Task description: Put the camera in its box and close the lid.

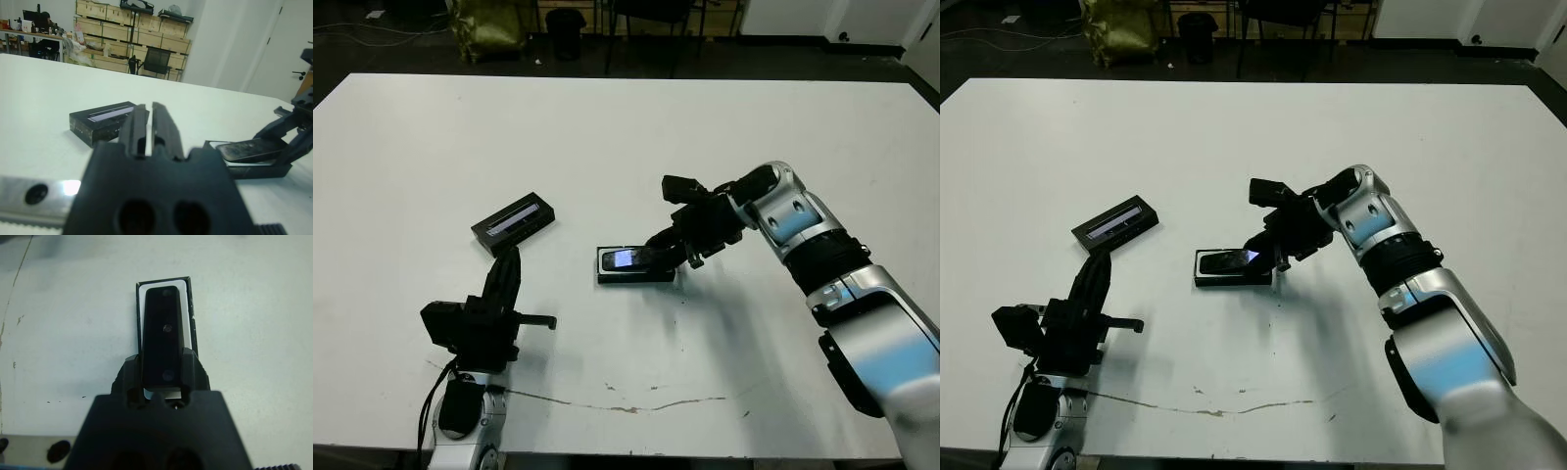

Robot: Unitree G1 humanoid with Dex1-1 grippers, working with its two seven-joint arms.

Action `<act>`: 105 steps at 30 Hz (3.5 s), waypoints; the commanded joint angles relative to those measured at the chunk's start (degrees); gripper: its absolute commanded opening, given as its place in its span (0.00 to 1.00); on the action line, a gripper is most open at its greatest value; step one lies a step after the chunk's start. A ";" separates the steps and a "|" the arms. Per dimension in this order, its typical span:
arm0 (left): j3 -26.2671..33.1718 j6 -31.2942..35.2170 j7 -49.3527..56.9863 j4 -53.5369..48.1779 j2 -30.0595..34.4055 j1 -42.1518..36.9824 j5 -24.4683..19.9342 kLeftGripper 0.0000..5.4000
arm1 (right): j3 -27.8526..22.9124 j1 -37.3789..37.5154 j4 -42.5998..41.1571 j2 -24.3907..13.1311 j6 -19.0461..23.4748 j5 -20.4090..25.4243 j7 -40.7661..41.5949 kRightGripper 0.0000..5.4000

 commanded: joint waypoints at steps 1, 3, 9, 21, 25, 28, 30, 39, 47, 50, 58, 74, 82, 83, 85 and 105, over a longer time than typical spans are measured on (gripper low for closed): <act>0.04 1.66 0.37 -0.20 0.02 0.99 -0.28 0.00 | 1.20 -0.26 0.73 0.69 -0.35 -1.44 -0.45 0.07; 0.07 1.53 0.49 -0.18 0.00 1.02 -0.06 0.00 | 1.39 -0.19 0.69 0.82 -0.48 -1.70 -0.51 0.07; 0.27 0.54 0.02 0.97 0.02 0.66 -0.31 0.00 | 2.83 0.59 -1.03 1.38 -0.96 -2.96 -1.16 0.07; 0.16 0.73 0.59 0.53 -0.08 1.24 0.03 0.00 | 3.24 3.03 -0.54 1.99 -10.52 -2.97 -1.89 0.18; 0.12 0.58 0.31 0.62 -0.11 1.25 -0.17 0.00 | 3.56 2.59 -0.46 1.46 -12.88 -3.70 -1.94 0.35; 0.15 0.99 0.26 0.43 -0.18 1.28 -0.49 0.00 | 3.54 2.45 0.23 1.52 -13.60 -3.56 -1.62 0.47; 0.11 0.85 0.38 0.44 -0.09 1.28 -0.14 0.00 | 3.50 2.43 0.47 1.50 -14.02 -3.51 -1.44 0.56; 0.10 1.70 0.32 0.00 -0.08 1.38 -0.78 0.00 | 3.33 2.50 0.30 1.25 -14.02 -3.47 -0.96 0.92; 0.30 0.26 0.18 0.95 -0.23 1.09 -0.42 0.00 | 1.40 1.95 0.03 0.60 -12.76 -2.40 -1.18 1.00; 0.28 0.80 0.27 0.69 -0.13 1.18 -0.47 0.00 | -1.26 1.45 -0.35 -0.30 -11.15 -0.71 -1.45 1.00; 0.37 0.61 0.38 0.38 0.08 1.26 0.07 0.00 | -13.32 6.24 -14.77 -4.62 -0.28 9.40 -6.16 1.00; 2.28 0.97 -1.58 -1.04 2.21 0.02 -1.62 0.00 | -33.77 47.69 -58.80 2.28 5.66 18.47 -51.24 0.51; 6.86 8.55 -1.98 -8.38 8.38 -0.72 -1.99 0.00 | -34.37 62.20 -60.59 5.53 -4.66 21.23 -54.87 0.18; 7.75 9.04 -2.46 -8.77 9.58 -1.29 -2.26 0.00 | -34.16 62.89 -59.45 5.89 -6.60 21.18 -54.90 0.13; 9.54 8.65 -3.65 -8.00 11.59 -2.94 -3.00 0.00 | -33.57 63.69 -57.56 5.96 -9.52 20.38 -55.26 0.05; 12.93 10.33 -21.24 15.13 31.15 -25.24 -3.06 0.04 | -30.42 64.99 -54.76 7.37 -11.35 20.22 -62.08 0.00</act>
